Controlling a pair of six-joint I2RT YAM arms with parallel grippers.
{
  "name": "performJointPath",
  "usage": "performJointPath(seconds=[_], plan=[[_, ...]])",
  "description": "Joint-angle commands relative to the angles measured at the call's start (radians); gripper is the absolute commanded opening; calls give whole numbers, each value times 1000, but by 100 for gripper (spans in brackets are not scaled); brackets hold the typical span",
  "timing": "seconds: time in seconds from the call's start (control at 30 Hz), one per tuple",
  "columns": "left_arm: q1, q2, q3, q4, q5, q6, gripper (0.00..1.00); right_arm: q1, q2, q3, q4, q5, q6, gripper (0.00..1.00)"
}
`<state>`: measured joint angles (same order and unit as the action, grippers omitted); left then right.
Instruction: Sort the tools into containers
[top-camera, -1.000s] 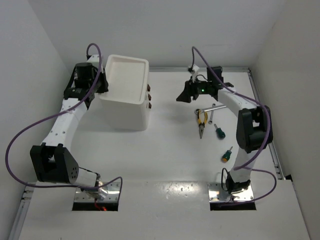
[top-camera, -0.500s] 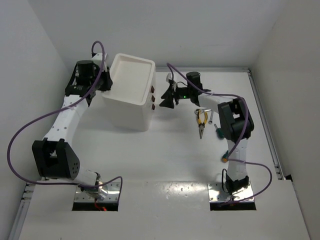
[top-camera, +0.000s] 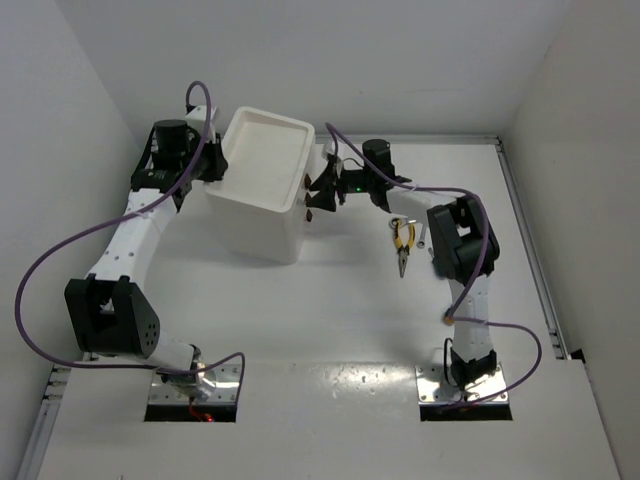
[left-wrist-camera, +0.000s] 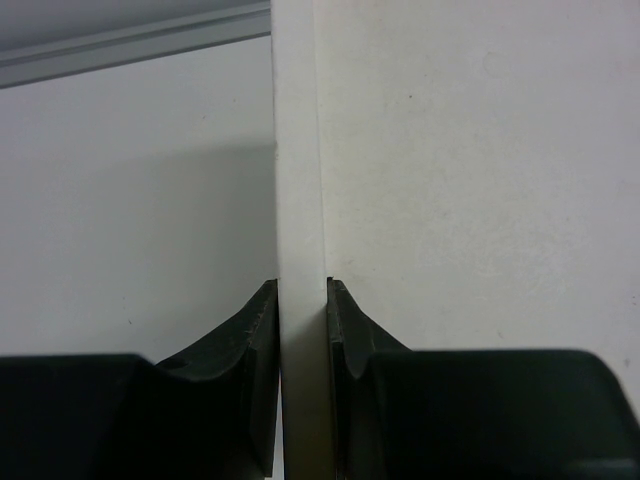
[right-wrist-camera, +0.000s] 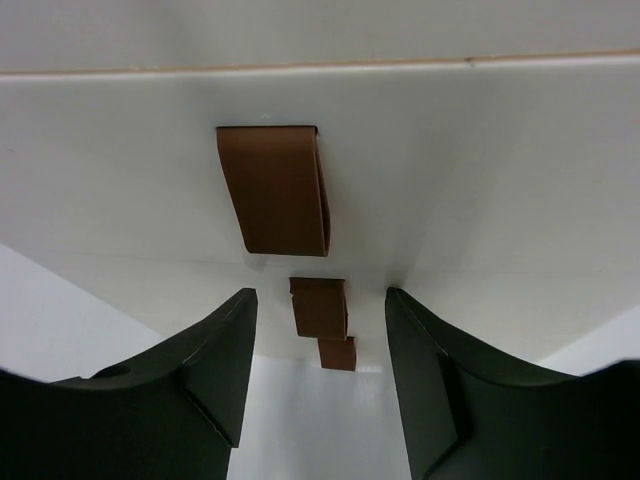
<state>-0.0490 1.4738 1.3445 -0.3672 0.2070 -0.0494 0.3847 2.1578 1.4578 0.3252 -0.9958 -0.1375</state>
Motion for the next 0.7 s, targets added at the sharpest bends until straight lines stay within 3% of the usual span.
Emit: performJointPath(seconds=[0.0, 0.13, 0.23, 0.33, 0.53, 0.67], plan=[[-45, 65, -68, -282, 172, -33, 0, 17, -1, 50, 48, -56, -7, 55], [-45, 65, -68, -282, 172, -33, 0, 37, -1, 41, 26, -47, -7, 47], [-45, 65, -68, -282, 163, -33, 0, 58, -1, 41, 6, 20, 13, 34], [-45, 65, -68, -282, 163, -43, 0, 69, -1, 20, 28, 40, 22, 30], [-45, 65, -77, -282, 154, -52, 0, 79, -12, 6, 38, 115, 44, 0], [-45, 53, -87, -273, 124, -78, 0, 68, -58, -69, 103, 134, 68, 0]])
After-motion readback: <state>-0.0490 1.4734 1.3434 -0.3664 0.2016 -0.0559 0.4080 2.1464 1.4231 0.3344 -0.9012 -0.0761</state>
